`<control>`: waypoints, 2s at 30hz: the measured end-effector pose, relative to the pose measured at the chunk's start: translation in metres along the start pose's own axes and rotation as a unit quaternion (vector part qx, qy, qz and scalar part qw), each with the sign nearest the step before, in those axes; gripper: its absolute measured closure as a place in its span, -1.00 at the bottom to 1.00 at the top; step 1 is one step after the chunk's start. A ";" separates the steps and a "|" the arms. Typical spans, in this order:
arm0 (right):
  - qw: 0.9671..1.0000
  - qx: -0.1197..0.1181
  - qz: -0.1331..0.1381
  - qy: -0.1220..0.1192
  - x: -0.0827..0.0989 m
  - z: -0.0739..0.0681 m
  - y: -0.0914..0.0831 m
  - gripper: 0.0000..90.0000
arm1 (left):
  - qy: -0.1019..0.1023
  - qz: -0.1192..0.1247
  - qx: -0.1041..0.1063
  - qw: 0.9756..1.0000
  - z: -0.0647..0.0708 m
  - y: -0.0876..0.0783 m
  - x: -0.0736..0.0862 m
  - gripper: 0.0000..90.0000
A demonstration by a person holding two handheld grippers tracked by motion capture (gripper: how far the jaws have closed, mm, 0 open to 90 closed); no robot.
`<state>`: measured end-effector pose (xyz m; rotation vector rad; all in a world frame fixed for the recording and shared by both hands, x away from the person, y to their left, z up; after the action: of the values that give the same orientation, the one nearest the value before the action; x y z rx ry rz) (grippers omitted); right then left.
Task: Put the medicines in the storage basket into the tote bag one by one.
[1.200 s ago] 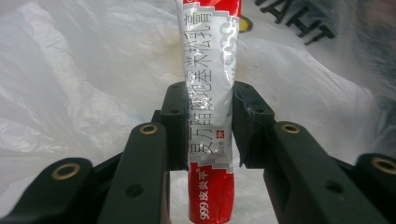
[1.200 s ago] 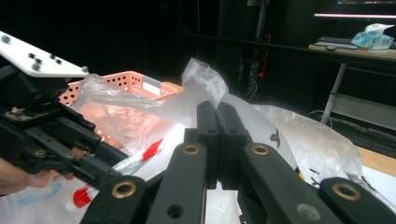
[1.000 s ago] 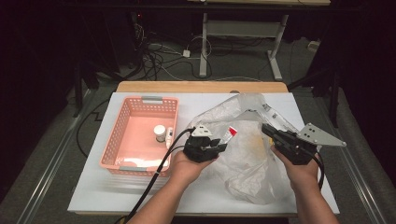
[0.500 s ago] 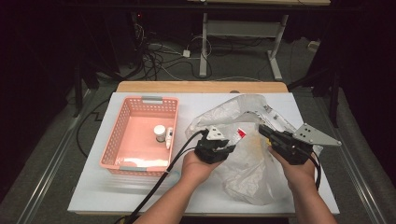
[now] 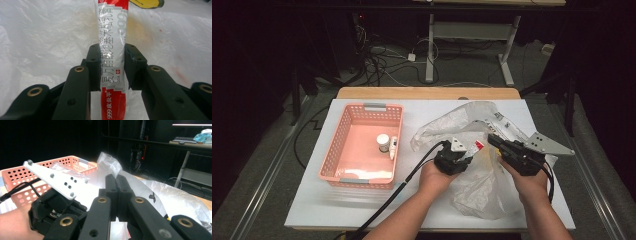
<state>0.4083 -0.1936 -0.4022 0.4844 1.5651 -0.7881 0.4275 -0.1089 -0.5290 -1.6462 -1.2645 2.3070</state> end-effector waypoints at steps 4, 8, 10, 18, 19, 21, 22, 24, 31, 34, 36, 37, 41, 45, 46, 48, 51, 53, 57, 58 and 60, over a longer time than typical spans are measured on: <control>1.000 0.001 0.001 0.002 0.000 0.001 -0.001 1.00 | -0.002 0.000 -0.008 1.000 -0.002 0.004 0.001 0.48; 1.000 0.001 0.001 -0.001 0.000 0.001 0.000 1.00 | -0.003 -0.001 -0.003 1.000 -0.002 0.006 0.002 0.46; 1.000 0.001 0.001 -0.001 0.000 0.001 -0.001 1.00 | -0.004 0.000 -0.001 1.000 -0.002 0.003 0.001 0.31; 1.000 0.002 0.002 0.001 -0.001 0.003 -0.002 1.00 | -0.015 0.028 0.025 0.999 0.006 -0.017 0.000 0.00; 1.000 0.002 0.002 0.002 -0.001 0.003 -0.002 1.00 | -0.016 0.028 0.028 0.999 0.007 -0.019 0.002 -0.04; 1.000 0.002 0.002 0.003 -0.001 0.004 -0.002 1.00 | -0.017 0.026 0.035 0.999 0.008 -0.024 0.006 -0.14; 1.000 0.002 0.002 0.002 -0.001 0.004 -0.003 1.00 | -0.018 0.025 0.038 0.999 0.008 -0.026 0.009 -0.18; 1.000 0.002 0.002 0.001 -0.001 0.004 -0.003 1.00 | -0.017 0.023 0.046 0.999 0.010 -0.030 0.013 -0.25; 1.000 0.002 0.001 0.001 -0.001 0.003 -0.003 1.00 | -0.016 0.011 0.049 0.999 0.013 -0.044 0.027 -0.59; 1.000 0.003 0.001 0.002 0.000 0.003 -0.003 1.00 | -0.016 0.014 0.045 0.999 0.013 -0.054 0.029 -0.68; 1.000 0.003 0.000 0.002 0.000 0.003 -0.002 1.00 | -0.021 0.021 0.040 0.999 0.014 -0.060 0.028 -0.73; 1.000 0.003 -0.001 0.002 0.000 0.003 -0.002 1.00 | -0.019 0.018 0.036 0.999 0.013 -0.064 0.028 -0.82; 1.000 0.004 -0.002 0.000 0.000 0.002 -0.003 1.00 | -0.021 0.021 0.041 0.999 0.015 -0.076 0.028 -1.00; 1.000 0.005 0.001 -0.003 -0.001 0.003 -0.003 1.00 | -0.004 0.020 0.039 0.999 0.018 -0.089 0.030 -1.00; 1.000 0.006 0.001 -0.003 -0.001 0.004 -0.003 1.00 | -0.003 0.021 0.036 0.999 0.018 -0.092 0.030 -1.00; 1.000 0.006 0.001 -0.001 -0.001 0.004 -0.004 1.00 | -0.007 0.026 0.035 0.999 0.017 -0.098 0.031 -1.00; 1.000 0.007 0.001 0.000 -0.002 0.004 -0.004 1.00 | -0.007 0.029 0.029 0.999 0.014 -0.107 0.031 -1.00; 1.000 0.008 0.001 0.000 -0.002 0.004 -0.005 1.00 | -0.010 0.033 0.024 0.999 0.011 -0.116 0.033 -1.00; 1.000 0.008 0.002 0.000 -0.002 0.005 -0.006 1.00 | -0.012 0.035 0.013 0.999 0.005 -0.130 0.036 -1.00; 1.000 0.009 0.003 -0.003 -0.002 0.006 -0.005 1.00 | -0.013 0.036 0.010 0.999 0.002 -0.134 0.037 -1.00; 1.000 0.009 0.003 0.000 -0.002 0.005 -0.005 1.00 | -0.016 0.038 0.004 0.999 -0.003 -0.141 0.039 -1.00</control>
<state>0.4087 -0.2007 -0.3990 0.5015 1.5568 -0.7993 0.3557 0.0049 -0.4708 -1.6909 -1.2177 2.3886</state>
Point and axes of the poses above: each handheld gripper's, and its own axes: y roughly forward along the jaws, x roughly out of its underside, z roughly to its right, the point moved 10 cm from there along y, roughly forward along the jaws, and after that the axes turned 1 degree about y, right-handed, at the moved point
